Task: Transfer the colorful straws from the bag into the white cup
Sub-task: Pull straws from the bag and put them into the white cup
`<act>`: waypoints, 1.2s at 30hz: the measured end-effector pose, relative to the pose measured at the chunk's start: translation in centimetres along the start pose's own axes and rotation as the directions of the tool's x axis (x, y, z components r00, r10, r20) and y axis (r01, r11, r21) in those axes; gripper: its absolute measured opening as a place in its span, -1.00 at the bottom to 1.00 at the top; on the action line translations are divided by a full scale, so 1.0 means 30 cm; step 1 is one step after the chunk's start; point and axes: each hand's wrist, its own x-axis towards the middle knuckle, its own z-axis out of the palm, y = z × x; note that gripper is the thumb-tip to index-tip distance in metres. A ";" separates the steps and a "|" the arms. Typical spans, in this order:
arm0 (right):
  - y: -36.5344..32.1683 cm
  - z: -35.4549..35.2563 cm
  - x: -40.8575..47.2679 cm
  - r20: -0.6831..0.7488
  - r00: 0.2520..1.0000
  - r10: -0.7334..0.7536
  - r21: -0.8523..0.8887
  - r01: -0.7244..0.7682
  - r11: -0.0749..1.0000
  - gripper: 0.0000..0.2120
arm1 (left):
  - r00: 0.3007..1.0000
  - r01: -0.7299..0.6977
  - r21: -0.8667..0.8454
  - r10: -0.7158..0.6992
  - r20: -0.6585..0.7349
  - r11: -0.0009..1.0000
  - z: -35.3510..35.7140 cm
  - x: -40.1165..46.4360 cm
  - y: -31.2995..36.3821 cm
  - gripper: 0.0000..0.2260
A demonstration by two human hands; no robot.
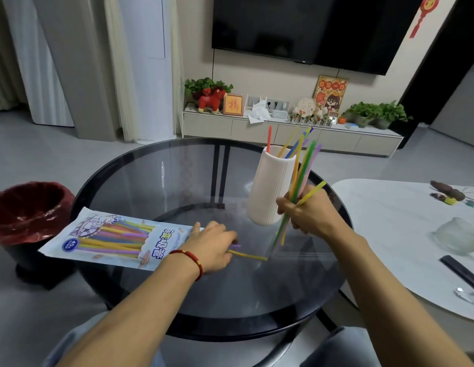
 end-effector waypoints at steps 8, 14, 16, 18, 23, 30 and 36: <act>0.028 0.025 -0.009 0.026 1.000 -0.007 -0.050 0.008 0.999 -0.72 | 1.000 -0.008 0.004 0.008 -0.001 1.000 0.009 0.003 0.000 -0.79; 0.019 0.030 -0.004 -0.020 0.999 -0.028 -0.046 0.027 0.999 -0.62 | 0.972 -0.152 -0.098 0.131 -0.198 0.983 0.013 0.038 0.040 -0.57; 0.029 0.057 -0.005 -0.041 0.999 -0.032 -0.093 0.029 0.995 -0.62 | 0.969 -0.171 -0.154 0.139 -0.202 0.973 0.020 0.041 0.063 -0.57; 0.044 0.076 0.001 -0.075 0.996 -0.043 -0.103 0.035 0.994 -0.62 | 0.975 -0.164 -0.154 0.136 -0.178 0.974 0.029 0.040 0.070 -0.59; 0.066 0.064 0.020 -0.091 0.996 0.010 -0.026 -0.012 1.000 -0.62 | 0.980 -0.146 -0.157 0.121 -0.158 0.977 0.027 0.034 0.067 -0.63; 0.108 0.067 0.012 -0.075 0.997 -0.001 -0.058 -0.004 0.998 -0.77 | 0.983 -0.138 -0.168 0.114 -0.146 0.976 0.017 0.026 0.072 -0.68; 0.095 0.066 -0.005 -0.054 0.997 -0.053 -0.064 0.050 0.997 -0.74 | 0.982 -0.130 -0.163 0.104 -0.158 0.978 0.012 0.021 0.071 -0.67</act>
